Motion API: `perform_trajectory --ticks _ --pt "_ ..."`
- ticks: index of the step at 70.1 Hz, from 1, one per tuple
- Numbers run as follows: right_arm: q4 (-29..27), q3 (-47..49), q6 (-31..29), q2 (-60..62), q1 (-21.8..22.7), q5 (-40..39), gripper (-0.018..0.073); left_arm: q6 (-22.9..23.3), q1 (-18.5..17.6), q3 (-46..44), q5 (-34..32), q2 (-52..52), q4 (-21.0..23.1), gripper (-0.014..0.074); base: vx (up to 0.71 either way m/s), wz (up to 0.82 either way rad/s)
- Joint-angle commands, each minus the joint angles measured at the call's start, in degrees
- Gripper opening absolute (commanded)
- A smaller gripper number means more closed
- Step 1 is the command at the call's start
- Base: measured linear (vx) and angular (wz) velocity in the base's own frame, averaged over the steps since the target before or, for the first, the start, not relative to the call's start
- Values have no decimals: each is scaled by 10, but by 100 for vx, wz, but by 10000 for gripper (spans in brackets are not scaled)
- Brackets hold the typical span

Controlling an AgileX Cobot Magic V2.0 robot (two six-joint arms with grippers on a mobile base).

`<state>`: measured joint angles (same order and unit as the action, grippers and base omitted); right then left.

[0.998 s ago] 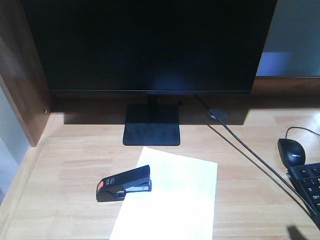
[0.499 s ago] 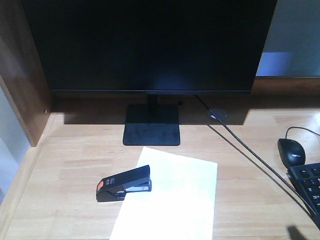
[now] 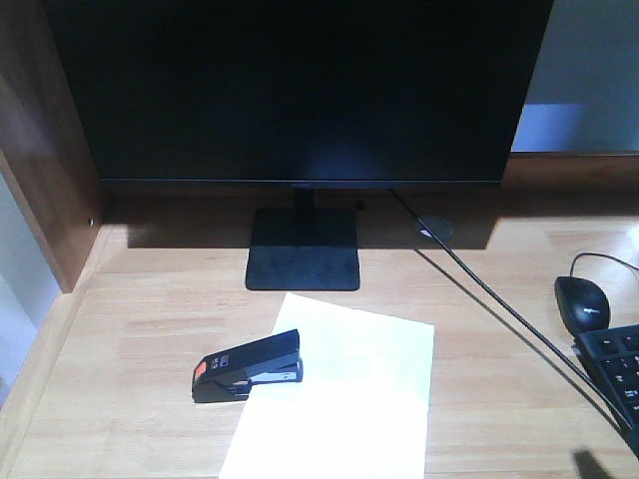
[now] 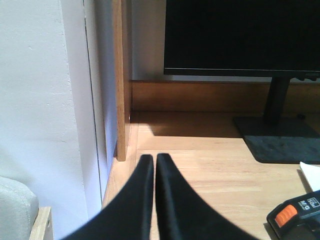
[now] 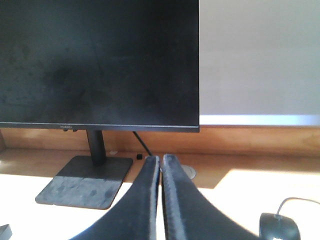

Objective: Grab stapler and paper to desk for stapling

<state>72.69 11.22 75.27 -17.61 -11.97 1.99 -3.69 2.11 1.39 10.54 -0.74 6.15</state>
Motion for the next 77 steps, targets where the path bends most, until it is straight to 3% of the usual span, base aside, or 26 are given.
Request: perform_trajectory --ticks 1,10,17,24,29,49,59,73,77 --pt "-143 16 -153 -4 0 -1 -7 7 2 6 -45 -9 4 -6 0 0" --pt "-405 16 -409 -4 0 -1 -7 7 2 6 -45 -9 4 -6 0 0" --pt "-574 16 -587 -4 0 -2 -7 7 2 6 -45 -9 4 -6 0 0" --pt "-693 16 -716 -4 0 -13 -7 7 2 6 -45 -9 4 -6 0 0" --pt "-735 16 -769 -4 1 -25 -7 7 2 6 -45 -9 4 -6 0 0" --pt "-748 14 -787 7 90 0 -7 7 2 6 -45 -9 4 -6 0 0" --pt "-750 -40 -790 46 136 -15 -7 7 2 6 -45 -9 4 -6 0 0" --pt "-749 -126 -784 126 148 -44 -7 7 2 6 -45 -9 4 -6 0 0" --pt "-748 -131 -784 153 148 -20 -7 7 2 6 -45 -9 4 -6 0 0"
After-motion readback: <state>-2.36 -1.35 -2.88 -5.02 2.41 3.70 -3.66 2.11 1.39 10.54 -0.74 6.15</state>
